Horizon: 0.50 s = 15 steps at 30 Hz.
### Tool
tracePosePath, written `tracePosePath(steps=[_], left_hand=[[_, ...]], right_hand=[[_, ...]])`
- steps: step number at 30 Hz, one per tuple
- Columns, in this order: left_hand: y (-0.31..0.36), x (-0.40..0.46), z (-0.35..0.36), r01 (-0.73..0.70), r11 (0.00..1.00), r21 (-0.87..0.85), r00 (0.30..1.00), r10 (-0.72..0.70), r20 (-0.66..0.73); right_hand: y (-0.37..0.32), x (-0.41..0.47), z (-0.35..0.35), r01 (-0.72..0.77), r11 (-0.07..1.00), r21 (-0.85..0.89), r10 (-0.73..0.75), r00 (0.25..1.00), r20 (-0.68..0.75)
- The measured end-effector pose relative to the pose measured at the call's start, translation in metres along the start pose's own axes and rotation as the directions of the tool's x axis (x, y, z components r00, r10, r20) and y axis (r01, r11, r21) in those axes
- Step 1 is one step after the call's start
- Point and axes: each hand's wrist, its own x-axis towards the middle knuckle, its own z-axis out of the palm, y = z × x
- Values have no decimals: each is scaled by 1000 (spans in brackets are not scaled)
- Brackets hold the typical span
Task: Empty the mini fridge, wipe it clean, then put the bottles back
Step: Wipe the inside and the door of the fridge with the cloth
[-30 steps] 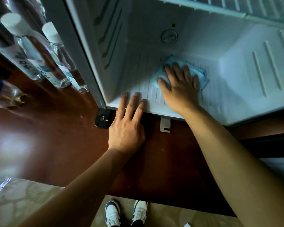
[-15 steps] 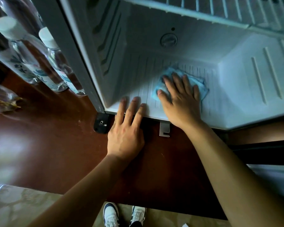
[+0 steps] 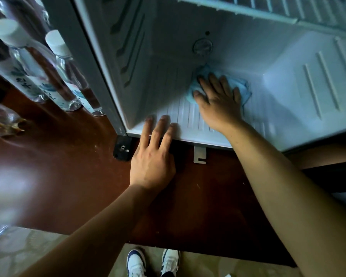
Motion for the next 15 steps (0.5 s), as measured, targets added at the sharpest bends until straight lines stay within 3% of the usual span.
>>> tracePosePath(steps=[10, 15], left_hand=[[0, -5, 2, 2, 1000, -29, 1000, -2, -13], [2, -4, 0, 3, 1000, -31, 1000, -3, -4]], right_hand=[[-4, -83, 4, -17, 996, 84, 18, 1000, -9], [-5, -83, 4, -48, 996, 76, 49, 999, 1]])
